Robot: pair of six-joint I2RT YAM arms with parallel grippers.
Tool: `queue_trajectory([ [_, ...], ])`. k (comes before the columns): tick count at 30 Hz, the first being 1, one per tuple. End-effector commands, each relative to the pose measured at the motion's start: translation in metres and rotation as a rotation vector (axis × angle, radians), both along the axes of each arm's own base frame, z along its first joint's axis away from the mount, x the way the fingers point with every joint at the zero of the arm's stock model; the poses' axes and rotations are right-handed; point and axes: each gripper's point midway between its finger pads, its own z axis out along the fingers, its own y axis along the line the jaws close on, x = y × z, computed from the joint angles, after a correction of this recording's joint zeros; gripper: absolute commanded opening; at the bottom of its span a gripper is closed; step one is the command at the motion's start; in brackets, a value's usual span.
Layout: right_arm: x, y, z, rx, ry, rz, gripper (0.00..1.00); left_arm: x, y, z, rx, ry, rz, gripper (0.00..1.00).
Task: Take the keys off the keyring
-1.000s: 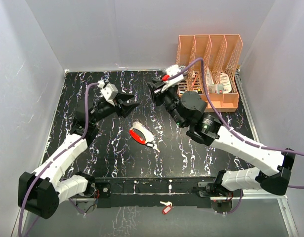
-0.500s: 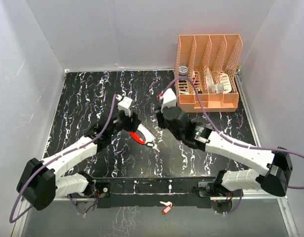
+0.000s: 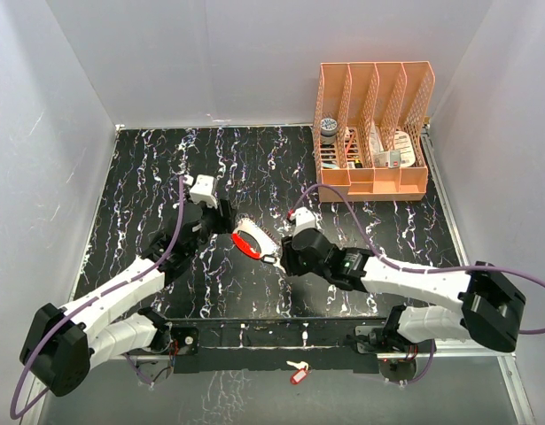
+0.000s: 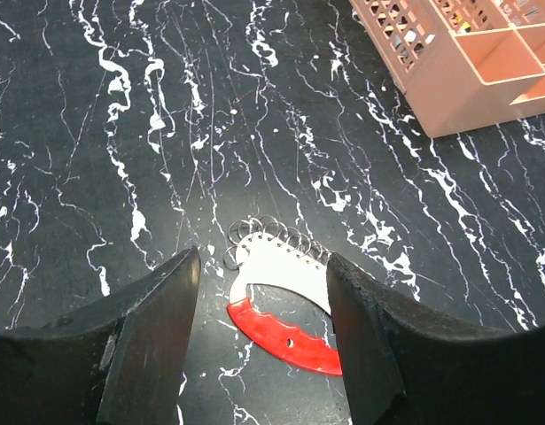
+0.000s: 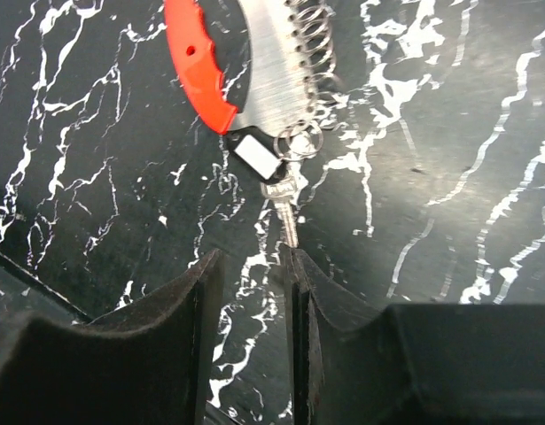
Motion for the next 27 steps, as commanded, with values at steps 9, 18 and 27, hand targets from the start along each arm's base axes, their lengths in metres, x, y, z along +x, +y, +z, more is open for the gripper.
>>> queue_trajectory([
  [9,0.005,0.045,-0.025,0.144,0.041,0.012,0.25,0.0,0.011,-0.001,-0.008,-0.015,0.056,0.61],
  [18,0.023,0.043,-0.036,0.085,-0.011,-0.045,0.24,-0.004,0.006,0.002,-0.021,-0.034,0.016,0.61],
  [27,0.037,0.049,-0.043,0.069,-0.043,-0.073,0.34,-0.005,0.006,0.002,-0.024,-0.039,0.012,0.61],
])
